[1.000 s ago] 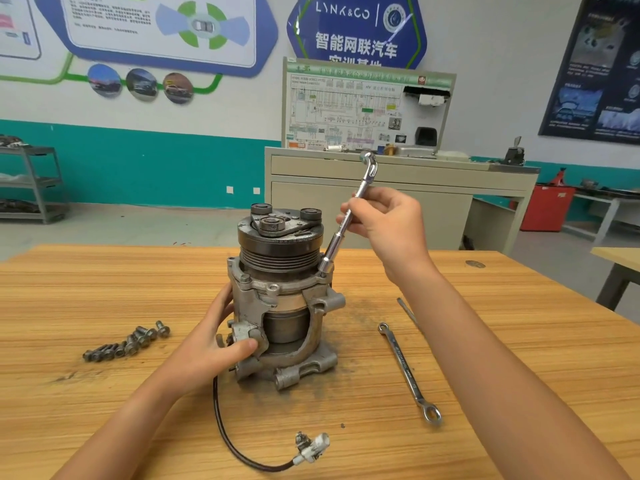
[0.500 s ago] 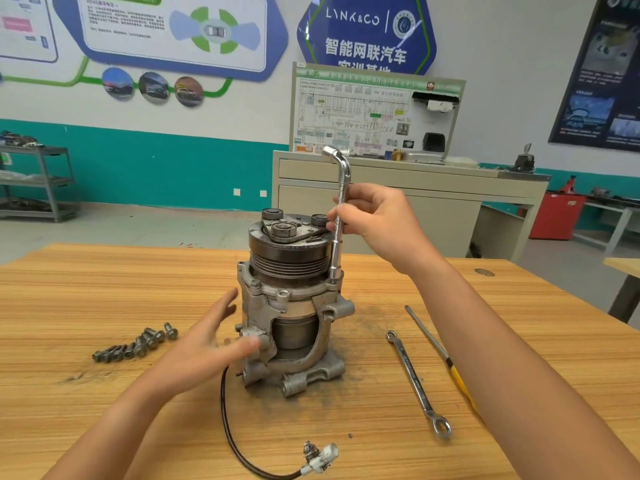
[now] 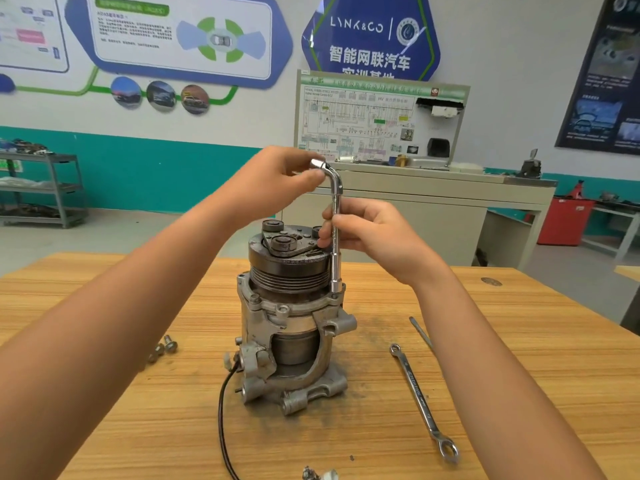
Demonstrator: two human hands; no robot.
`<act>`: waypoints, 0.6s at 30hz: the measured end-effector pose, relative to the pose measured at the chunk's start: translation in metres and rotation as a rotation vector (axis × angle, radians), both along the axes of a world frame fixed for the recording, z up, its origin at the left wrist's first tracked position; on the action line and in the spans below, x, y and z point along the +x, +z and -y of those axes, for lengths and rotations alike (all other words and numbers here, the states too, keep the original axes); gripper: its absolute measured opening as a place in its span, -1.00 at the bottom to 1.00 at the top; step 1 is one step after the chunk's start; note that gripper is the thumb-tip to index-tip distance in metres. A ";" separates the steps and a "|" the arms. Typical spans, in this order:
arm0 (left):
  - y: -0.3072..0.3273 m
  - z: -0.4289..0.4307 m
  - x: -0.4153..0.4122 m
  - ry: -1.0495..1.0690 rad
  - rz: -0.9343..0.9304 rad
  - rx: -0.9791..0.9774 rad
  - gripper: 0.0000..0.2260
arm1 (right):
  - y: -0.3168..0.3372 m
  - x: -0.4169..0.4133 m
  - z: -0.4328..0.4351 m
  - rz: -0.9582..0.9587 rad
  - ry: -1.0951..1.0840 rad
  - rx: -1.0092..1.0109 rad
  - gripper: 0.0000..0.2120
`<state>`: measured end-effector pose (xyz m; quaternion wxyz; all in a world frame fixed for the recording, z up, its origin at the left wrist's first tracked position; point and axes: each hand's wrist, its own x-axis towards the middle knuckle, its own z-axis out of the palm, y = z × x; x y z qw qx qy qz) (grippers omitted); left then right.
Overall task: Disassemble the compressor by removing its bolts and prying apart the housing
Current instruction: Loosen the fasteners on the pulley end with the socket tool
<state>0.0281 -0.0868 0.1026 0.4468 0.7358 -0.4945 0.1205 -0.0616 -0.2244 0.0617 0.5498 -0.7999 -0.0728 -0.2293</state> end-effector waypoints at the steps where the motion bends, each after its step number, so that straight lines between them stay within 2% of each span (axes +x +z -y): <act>1: 0.002 0.001 0.003 -0.051 -0.031 0.021 -0.87 | 0.001 0.000 0.000 -0.006 -0.003 -0.007 -0.81; 4: 0.004 0.002 0.004 -0.113 -0.091 -0.031 -0.88 | 0.003 -0.001 -0.001 -0.022 -0.026 0.000 -0.81; 7: 0.000 0.007 0.002 -0.063 -0.077 -0.112 -0.95 | -0.003 0.001 -0.006 0.083 -0.238 -0.093 -0.91; 8: 0.000 0.009 0.000 -0.024 -0.042 -0.128 -0.98 | -0.006 0.001 -0.009 0.155 -0.346 -0.119 -0.97; 11: -0.001 0.013 -0.007 0.141 0.161 -0.154 -0.89 | -0.015 0.005 -0.013 0.339 -0.568 -0.184 -0.92; 13: 0.000 0.013 -0.014 0.220 0.315 -0.139 -0.84 | -0.015 0.005 -0.014 0.352 -0.582 -0.202 -0.94; 15: 0.003 0.012 -0.020 0.203 0.368 -0.103 -0.82 | -0.012 0.005 -0.012 0.301 -0.516 -0.149 -0.95; 18: 0.006 0.011 -0.026 -0.018 0.233 -0.010 -0.77 | -0.009 0.004 -0.012 0.218 -0.350 -0.054 -0.94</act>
